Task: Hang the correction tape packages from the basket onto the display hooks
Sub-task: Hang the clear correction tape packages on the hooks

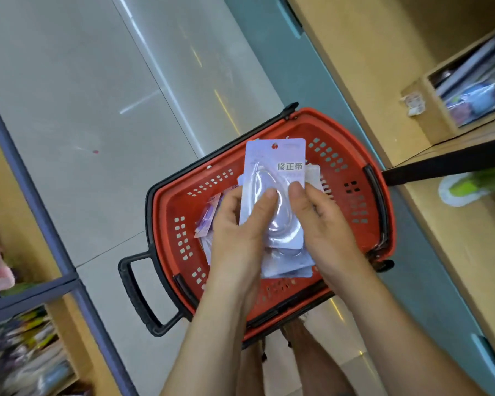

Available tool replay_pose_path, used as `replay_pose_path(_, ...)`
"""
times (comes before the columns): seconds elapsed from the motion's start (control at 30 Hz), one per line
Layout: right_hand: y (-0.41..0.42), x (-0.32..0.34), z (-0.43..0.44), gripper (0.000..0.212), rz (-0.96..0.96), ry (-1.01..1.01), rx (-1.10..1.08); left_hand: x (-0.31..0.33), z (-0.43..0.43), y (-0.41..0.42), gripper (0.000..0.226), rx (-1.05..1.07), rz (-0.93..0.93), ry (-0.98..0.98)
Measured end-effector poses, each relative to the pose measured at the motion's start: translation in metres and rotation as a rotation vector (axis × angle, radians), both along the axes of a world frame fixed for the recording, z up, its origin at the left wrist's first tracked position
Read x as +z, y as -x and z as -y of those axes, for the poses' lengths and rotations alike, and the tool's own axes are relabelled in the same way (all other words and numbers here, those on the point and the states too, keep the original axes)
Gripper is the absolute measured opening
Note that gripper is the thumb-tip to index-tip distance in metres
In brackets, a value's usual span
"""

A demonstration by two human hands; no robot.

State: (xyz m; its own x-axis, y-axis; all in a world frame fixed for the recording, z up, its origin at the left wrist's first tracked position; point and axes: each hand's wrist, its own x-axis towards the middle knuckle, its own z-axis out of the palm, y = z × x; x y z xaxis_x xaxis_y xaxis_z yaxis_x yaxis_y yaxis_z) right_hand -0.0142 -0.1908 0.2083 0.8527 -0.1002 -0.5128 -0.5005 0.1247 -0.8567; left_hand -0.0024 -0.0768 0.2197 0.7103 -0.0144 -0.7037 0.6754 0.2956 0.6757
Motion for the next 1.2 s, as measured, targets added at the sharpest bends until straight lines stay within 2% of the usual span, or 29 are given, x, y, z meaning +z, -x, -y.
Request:
replay_pose_path(0.1,0.003,0.043,0.007,0.025,0.073,-0.010,0.042,0.041,0.007,-0.006,0.024,0.127,-0.005,-0.101)
replay_pose_path(0.13,0.006,0.056,0.012,0.036,0.088,-0.030,0.045,0.056,0.007,-0.008,0.026,0.161,0.005,-0.088)
replay_pose_path(0.2,0.011,0.084,0.021,0.056,0.104,-0.083,0.041,0.088,0.008,-0.013,0.032,0.218,0.012,-0.007)
replay_pose_path(0.3,0.018,0.129,0.026,0.062,0.148,-0.101,0.017,0.136,0.009,-0.012,0.032,0.252,-0.041,0.202)
replay_pose_path(0.37,0.024,0.159,0.027,0.064,0.167,-0.104,-0.060,0.164,0.008,-0.006,0.048,0.186,-0.065,0.330)
replay_pose_path(0.43,0.031,0.187,0.027,0.072,0.173,-0.092,-0.155,0.182,0.003,-0.001,0.054,0.121,-0.078,0.378)
replay_pose_path(0.5,0.040,0.218,0.027,0.084,0.203,-0.061,-0.208,0.205,-0.007,0.005,0.047,0.052,-0.029,0.356)
replay_pose_path(0.57,0.052,0.250,0.027,0.097,0.241,-0.009,-0.227,0.228,-0.017,0.012,0.026,-0.050,0.082,0.298)
replay_pose_path(0.6,0.060,0.265,0.027,0.101,0.255,0.019,-0.239,0.243,-0.022,0.017,0.022,-0.092,0.133,0.266)
replay_pose_path(0.63,0.068,0.279,0.025,0.103,0.273,0.047,-0.252,0.260,-0.025,0.022,0.029,-0.136,0.175,0.238)
replay_pose_path(0.7,0.083,0.306,0.018,0.099,0.303,0.092,-0.282,0.288,-0.031,0.033,0.053,-0.236,0.268,0.216)
replay_pose_path(0.77,0.100,0.330,0.010,0.096,0.344,0.104,-0.335,0.313,-0.033,0.045,0.065,-0.357,0.377,0.236)
replay_pose_path(0.9,0.132,0.373,0.003,0.090,0.432,0.118,-0.435,0.351,-0.031,0.062,0.054,-0.514,0.484,0.261)
replay_pose_path(1.07,0.177,0.416,0.015,0.079,0.501,0.186,-0.615,0.399,-0.007,0.083,0.063,-0.660,0.615,0.282)
replay_pose_path(1.2,0.234,0.451,0.035,0.088,0.552,0.246,-0.729,0.429,0.022,0.112,0.057,-0.802,0.691,0.306)
